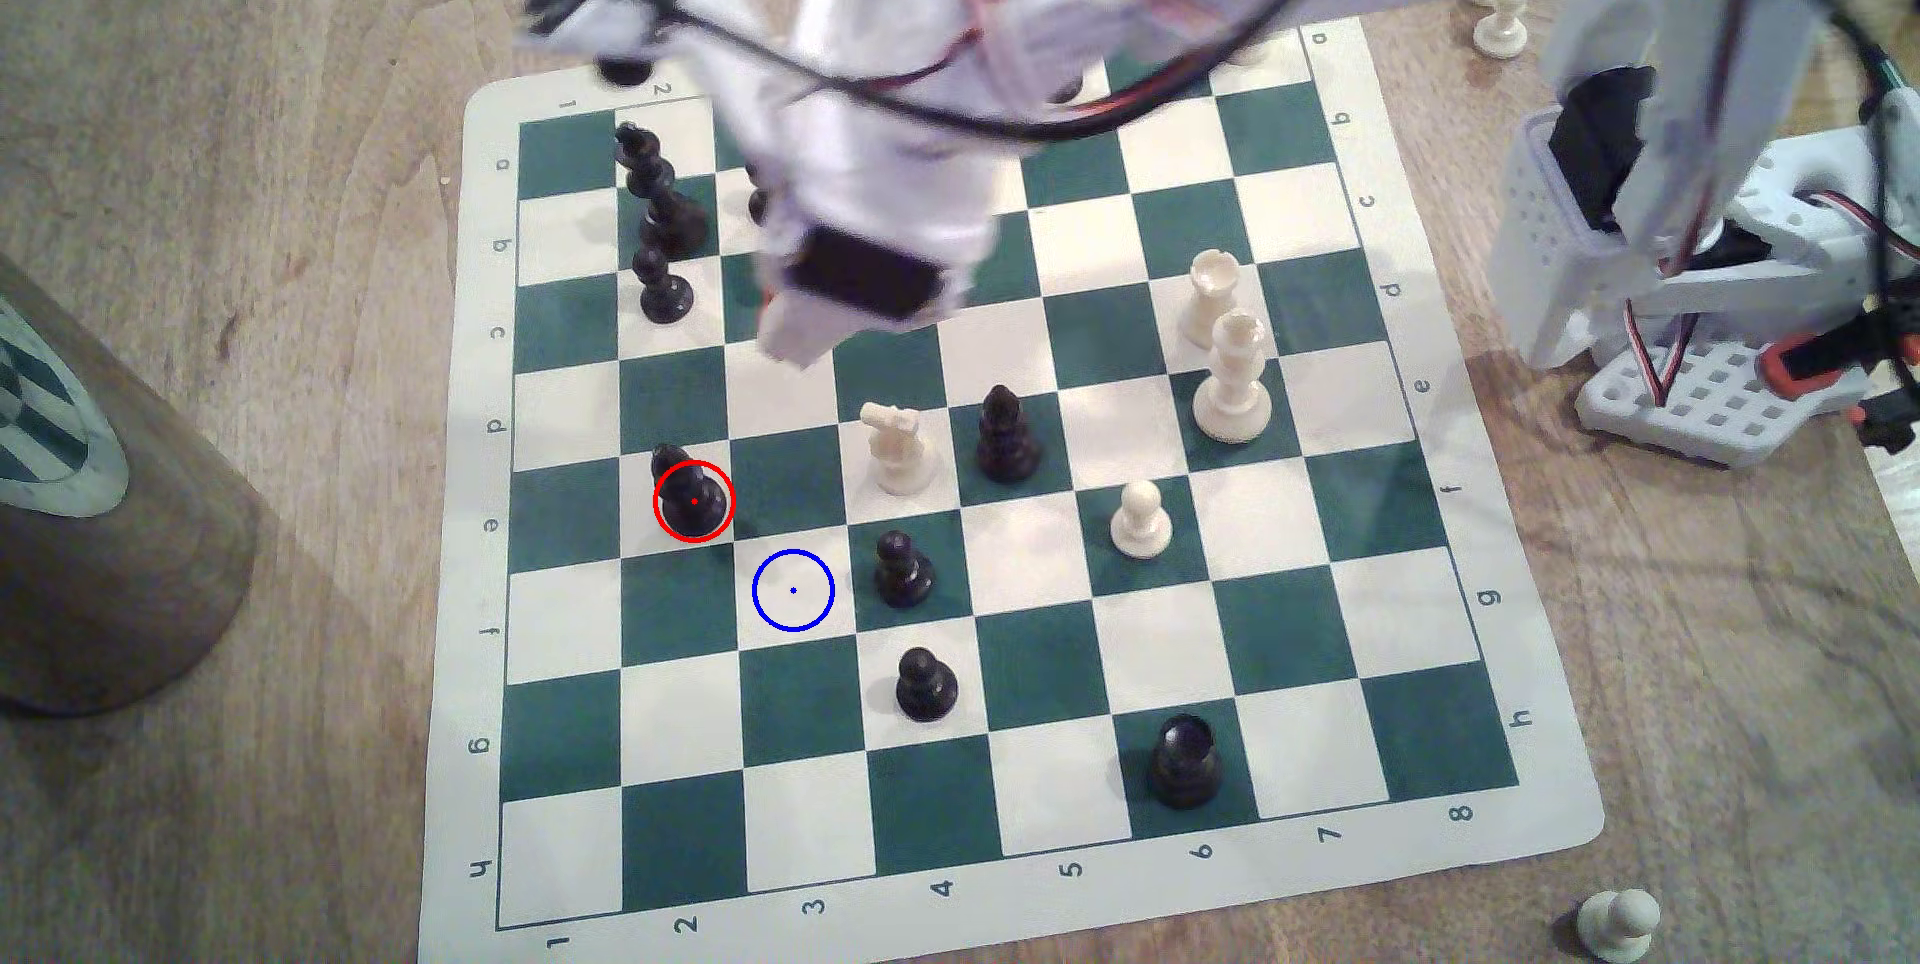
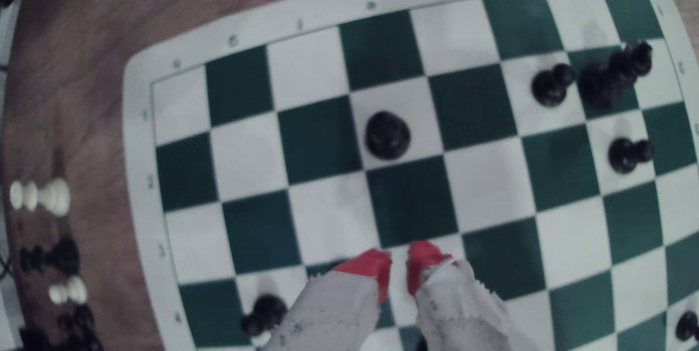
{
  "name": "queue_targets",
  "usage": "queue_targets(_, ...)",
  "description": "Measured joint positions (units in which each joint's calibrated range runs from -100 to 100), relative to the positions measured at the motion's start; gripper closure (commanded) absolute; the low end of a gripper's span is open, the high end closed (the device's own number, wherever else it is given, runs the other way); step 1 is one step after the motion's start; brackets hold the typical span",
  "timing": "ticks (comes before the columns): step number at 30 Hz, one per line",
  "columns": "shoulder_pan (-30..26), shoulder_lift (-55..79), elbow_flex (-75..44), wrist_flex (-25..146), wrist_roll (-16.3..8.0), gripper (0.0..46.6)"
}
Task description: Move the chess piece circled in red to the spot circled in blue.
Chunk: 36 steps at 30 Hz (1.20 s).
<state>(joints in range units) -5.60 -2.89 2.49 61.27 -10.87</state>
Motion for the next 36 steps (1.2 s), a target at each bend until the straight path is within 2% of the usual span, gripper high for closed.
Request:
queue_targets(6,0.4,8.7,-6.8,-5.3,-3.4,38.0)
queue_targets(10,0.4,10.6,-7.4,-6.7,-4.2,37.2)
queue_targets(19,1.2,16.6,-7.5,-7.5,-3.2,34.5)
queue_targets(36,1.3,22.4,-7.5,-12.7,-4.0,30.8)
